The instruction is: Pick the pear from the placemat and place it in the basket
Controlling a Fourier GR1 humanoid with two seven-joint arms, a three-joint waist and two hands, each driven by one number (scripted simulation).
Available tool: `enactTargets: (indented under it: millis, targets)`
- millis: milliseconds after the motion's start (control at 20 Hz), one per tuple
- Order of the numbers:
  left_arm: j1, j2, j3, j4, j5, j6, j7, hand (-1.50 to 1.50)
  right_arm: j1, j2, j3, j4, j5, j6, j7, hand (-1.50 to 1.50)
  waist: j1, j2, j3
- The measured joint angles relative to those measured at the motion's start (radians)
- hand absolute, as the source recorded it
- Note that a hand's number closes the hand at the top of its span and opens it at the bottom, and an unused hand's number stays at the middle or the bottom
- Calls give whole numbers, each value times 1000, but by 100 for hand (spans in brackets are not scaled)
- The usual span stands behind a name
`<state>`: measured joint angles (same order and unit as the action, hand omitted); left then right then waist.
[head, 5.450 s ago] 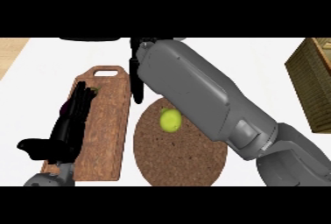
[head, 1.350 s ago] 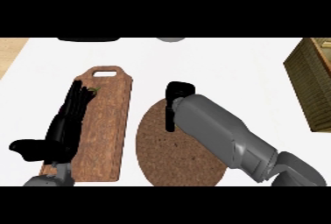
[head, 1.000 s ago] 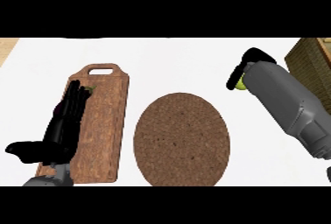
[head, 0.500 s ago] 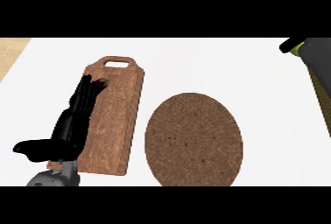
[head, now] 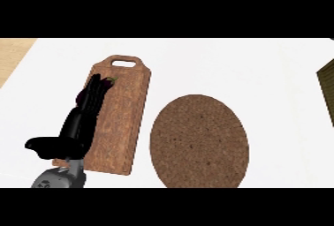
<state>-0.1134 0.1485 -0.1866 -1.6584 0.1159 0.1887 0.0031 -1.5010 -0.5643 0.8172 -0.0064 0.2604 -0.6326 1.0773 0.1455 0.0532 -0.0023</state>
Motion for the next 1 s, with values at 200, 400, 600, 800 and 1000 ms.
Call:
enactTargets:
  millis: [200,400,600,800,1000]
  targets:
    - [-11,1,3,-3,-2,4,14,0,-42,-5,20,7,23,-24,38,150,-1,-2,0]
    - [-13,0,4,-2,-5,6,19,0,-60,-20,41,7,46,-16,95,150,-7,-3,-2]
    - [-4,-2,9,3,-10,15,13,0,-48,-34,67,7,75,16,151,150,-22,-7,-2]
    - [6,-1,18,9,-8,17,12,0,-42,-49,84,7,95,51,184,150,-39,-14,-2]
    - [21,-6,20,11,-16,27,1,0,-30,-69,91,7,106,62,190,150,-54,-20,-1]
